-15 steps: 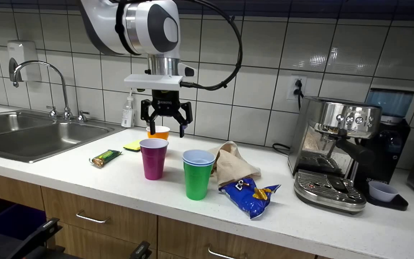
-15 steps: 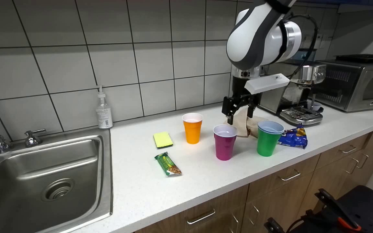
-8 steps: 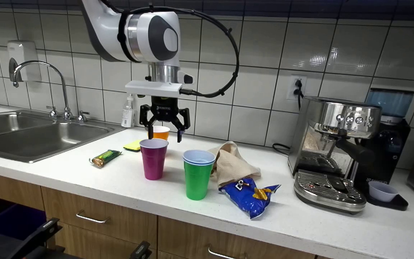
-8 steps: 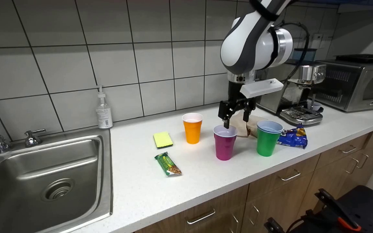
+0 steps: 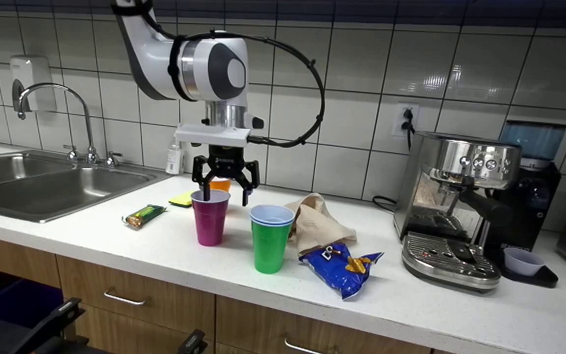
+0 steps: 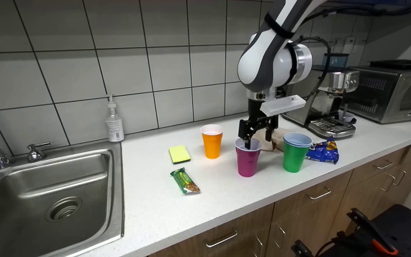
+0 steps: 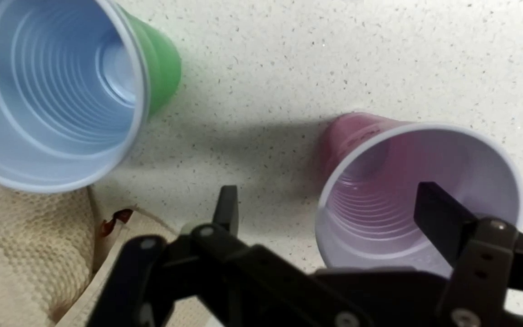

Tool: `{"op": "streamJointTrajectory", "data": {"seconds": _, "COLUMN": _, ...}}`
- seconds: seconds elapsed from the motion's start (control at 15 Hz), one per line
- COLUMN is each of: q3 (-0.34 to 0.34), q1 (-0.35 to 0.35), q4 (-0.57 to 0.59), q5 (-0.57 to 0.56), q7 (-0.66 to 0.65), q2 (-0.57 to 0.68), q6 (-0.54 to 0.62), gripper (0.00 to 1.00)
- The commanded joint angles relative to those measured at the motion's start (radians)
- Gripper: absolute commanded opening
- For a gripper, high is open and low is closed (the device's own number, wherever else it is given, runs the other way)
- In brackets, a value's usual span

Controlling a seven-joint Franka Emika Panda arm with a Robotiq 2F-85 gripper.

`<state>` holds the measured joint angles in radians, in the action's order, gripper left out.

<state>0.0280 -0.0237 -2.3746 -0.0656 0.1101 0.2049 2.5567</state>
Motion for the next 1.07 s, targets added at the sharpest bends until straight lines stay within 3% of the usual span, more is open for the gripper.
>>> {"op": "streamJointTrajectory", "data": {"seconds": 0.0, "q3": -0.011, "q1": -0.008, "q4": 0.046, "q5": 0.015, "q7": 0.025, "q2": 0.041, "q6": -0.014, "gripper": 0.74}}
{"op": "streamJointTrajectory", "data": {"seconds": 0.6, "q3": -0.020, "q1": -0.011, "q4": 0.070, "q5": 0.024, "q7": 0.028, "q2": 0.061, "q6": -0.016, "gripper": 0.05}}
{"op": "streamJointTrajectory", "data": {"seconds": 0.67, "q3": -0.021, "q1": -0.012, "q4": 0.068, "q5": 0.025, "q7": 0.029, "q2": 0.058, "q6": -0.016, "gripper": 0.00}}
{"op": "streamJointTrajectory", "data": {"seconds": 1.0, "q3": -0.030, "q1": -0.015, "q4": 0.059, "q5": 0.042, "q7": 0.035, "q2": 0.025, "q6": -0.011, "gripper": 0.01}}
